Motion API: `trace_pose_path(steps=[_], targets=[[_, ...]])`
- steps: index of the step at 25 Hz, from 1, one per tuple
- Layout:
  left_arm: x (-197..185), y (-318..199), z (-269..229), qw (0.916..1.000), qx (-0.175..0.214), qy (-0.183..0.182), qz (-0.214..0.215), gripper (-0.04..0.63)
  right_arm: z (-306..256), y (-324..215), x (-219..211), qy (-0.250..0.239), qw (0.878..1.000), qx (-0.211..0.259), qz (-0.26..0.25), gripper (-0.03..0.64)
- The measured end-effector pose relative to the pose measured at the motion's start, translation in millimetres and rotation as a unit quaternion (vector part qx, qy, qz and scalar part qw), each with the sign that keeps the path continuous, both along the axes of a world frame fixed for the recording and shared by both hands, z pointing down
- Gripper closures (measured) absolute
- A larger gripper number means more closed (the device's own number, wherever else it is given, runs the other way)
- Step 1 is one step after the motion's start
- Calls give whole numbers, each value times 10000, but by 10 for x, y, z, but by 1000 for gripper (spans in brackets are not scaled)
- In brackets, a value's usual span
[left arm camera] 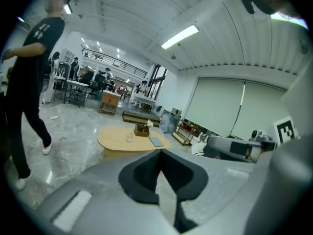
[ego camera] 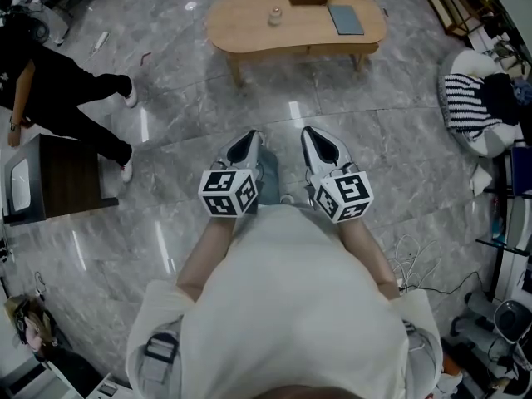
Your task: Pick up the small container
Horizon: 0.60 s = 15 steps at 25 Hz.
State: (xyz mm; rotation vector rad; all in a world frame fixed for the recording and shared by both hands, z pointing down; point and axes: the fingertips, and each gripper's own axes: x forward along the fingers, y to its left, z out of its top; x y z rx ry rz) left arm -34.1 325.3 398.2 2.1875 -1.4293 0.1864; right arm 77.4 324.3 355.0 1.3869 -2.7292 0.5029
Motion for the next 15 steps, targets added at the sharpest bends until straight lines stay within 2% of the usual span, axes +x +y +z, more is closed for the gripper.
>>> trace_pose_path(steps=[8, 15], targets=[[-57, -587, 123, 9999, -35, 18, 121, 594, 144, -511, -68, 136, 9998, -92, 92, 617], [-199, -1424, 72, 9997, -16, -15, 264, 594, 70, -1360, -237, 207, 9997, -20, 142, 617]])
